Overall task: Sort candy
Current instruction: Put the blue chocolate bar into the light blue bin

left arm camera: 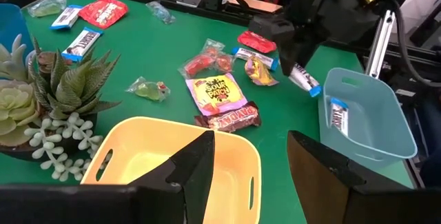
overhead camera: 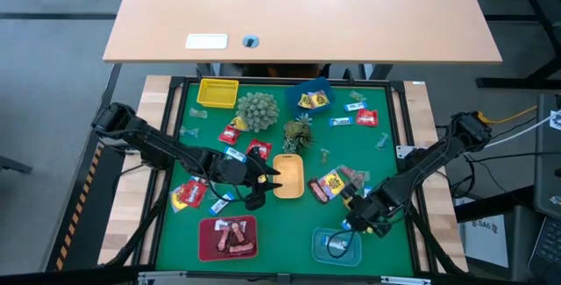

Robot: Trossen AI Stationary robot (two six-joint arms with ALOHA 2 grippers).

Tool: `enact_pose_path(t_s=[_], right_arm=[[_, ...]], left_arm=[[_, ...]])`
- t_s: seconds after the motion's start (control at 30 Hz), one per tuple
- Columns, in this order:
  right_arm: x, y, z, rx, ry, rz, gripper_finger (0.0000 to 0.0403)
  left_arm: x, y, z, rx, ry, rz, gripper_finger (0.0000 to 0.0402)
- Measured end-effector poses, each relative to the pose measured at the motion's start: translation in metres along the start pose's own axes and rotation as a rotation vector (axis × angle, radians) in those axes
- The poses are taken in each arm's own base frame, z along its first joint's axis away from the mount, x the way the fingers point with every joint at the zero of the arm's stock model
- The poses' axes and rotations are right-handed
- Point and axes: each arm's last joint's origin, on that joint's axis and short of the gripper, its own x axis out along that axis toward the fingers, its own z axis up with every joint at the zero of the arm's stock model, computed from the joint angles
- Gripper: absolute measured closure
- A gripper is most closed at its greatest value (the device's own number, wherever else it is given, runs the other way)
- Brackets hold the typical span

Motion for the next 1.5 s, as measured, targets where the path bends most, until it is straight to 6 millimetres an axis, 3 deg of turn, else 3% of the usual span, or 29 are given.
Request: enact_pose_path(t_s=[0.2, 0.4, 0.77, 1.2, 1.5], right_arm=[[-0.02, -0.003, 0.01, -0.001, 0.037, -0.096, 0.0283], [-0.041, -0.003, 0.029, 0.056, -0.049, -0.097, 0.0283], [-0.061, 0.002, 0.07, 0.468, -0.401, 0.213, 0.0283], [-0.062, 0.004, 0.072, 0.651, -0.387, 0.325, 0.0283], [-0.063, 0.004, 0.072, 0.658, -0.383, 0.334, 0.0266]], left_arm=[[0.0, 0.0, 0.0, 0.0, 0.0, 0.0, 0.0233], [0.0, 0.0, 0.0, 0.0, 0.0, 0.0, 0.0233], [0.0, 0.0, 0.0, 0.0, 0.002, -0.005, 0.0233], [0.0, 0.0, 0.0, 0.0, 0.002, -0.004, 0.0233], [0.0, 0.0, 0.0, 0.0, 0.002, -0.004, 0.0233]])
